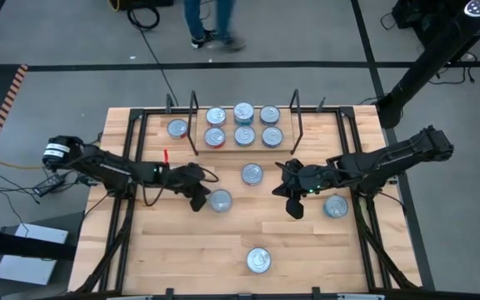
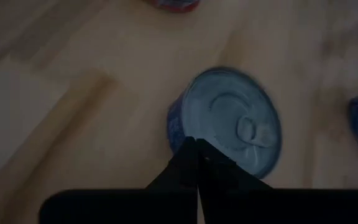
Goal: Stack canned seafood by type on shelf
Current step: Stack the blue tuna can on top of the other blue tuna can on the shelf
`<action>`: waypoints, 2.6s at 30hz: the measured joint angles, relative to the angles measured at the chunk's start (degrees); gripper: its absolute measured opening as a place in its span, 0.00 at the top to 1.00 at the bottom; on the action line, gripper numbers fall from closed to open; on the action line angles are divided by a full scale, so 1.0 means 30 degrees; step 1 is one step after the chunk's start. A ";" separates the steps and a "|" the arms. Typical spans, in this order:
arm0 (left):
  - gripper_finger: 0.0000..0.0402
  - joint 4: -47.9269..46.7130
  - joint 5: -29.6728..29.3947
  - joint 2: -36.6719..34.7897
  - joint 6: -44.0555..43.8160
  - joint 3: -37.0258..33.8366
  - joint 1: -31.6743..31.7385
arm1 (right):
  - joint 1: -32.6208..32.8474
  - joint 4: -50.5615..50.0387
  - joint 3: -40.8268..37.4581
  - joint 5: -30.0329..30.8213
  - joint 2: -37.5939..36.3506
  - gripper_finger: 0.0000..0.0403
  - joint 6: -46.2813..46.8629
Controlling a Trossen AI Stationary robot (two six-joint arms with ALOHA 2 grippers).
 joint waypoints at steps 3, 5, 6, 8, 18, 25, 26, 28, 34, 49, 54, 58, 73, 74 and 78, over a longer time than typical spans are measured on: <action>1.00 0.1192 -0.0039 0.0784 -0.0394 0.0006 -0.0261 | -0.0088 0.0092 -0.0007 -0.0028 0.0247 0.98 -0.0106; 1.00 0.1708 -0.0060 0.1530 -0.0606 -0.0038 -0.0460 | -0.0130 -0.0068 -0.0013 -0.0058 0.0425 0.98 -0.0113; 1.00 0.1943 -0.0183 0.1833 -0.0716 -0.0031 -0.0563 | -0.0162 0.0024 -0.0015 -0.0128 0.0488 0.98 -0.0113; 1.00 0.1900 -0.0883 0.2292 -0.0977 -0.0024 -0.0800 | -0.0173 -0.0032 -0.0015 -0.0199 0.0597 0.98 -0.0113; 1.00 0.3300 -0.2711 0.2810 -0.0998 -0.0024 -0.1016 | -0.0390 0.0011 -0.0015 -0.0265 0.0639 0.98 -0.0185; 1.00 0.6004 -0.2624 0.4546 -0.1281 -0.0031 -0.1016 | -0.0567 0.0063 -0.0015 -0.0265 0.0734 0.98 -0.0317; 1.00 0.6447 -0.2630 0.4747 -0.1407 -0.0031 -0.1016 | -0.0561 0.0157 -0.0015 -0.0280 0.0820 0.98 -0.0310; 1.00 0.7474 -0.2606 0.5237 -0.1457 -0.0031 -0.1016 | -0.0559 0.0142 -0.0015 -0.0467 0.1179 0.98 -0.0310; 1.00 0.8362 -0.2455 0.6315 -0.1348 0.0782 -0.1434 | -0.0394 0.1474 -0.0007 -0.1822 0.3388 0.98 -0.0421; 1.00 1.3527 -0.1659 0.8832 0.1075 0.0416 -0.2353 | 0.0824 0.7452 -0.0007 -0.3548 0.9557 0.98 -0.1910; 1.00 1.6134 -0.0569 0.9334 0.1238 -0.0680 -0.2229 | 0.1722 0.8116 0.0007 -0.3344 1.0887 0.98 -0.2110; 1.00 1.6138 -0.0340 0.9750 0.2258 -0.0568 -0.2242 | 0.1824 0.8670 0.0338 -0.3208 1.1920 0.98 -0.2109; 1.00 1.6393 -0.1196 1.0801 0.2529 0.0414 -0.2174 | 0.0634 0.8728 0.1763 -0.2627 1.2686 0.98 -0.1865; 1.00 1.6414 -0.1190 1.0807 0.2528 0.0435 -0.2161 | 0.0551 0.8685 0.1763 -0.2659 1.2519 0.98 -0.1740; 1.00 1.6477 -0.1067 1.0801 0.2438 0.0435 -0.2145 | 0.0273 0.8553 0.1763 -0.2834 1.1797 0.98 -0.0951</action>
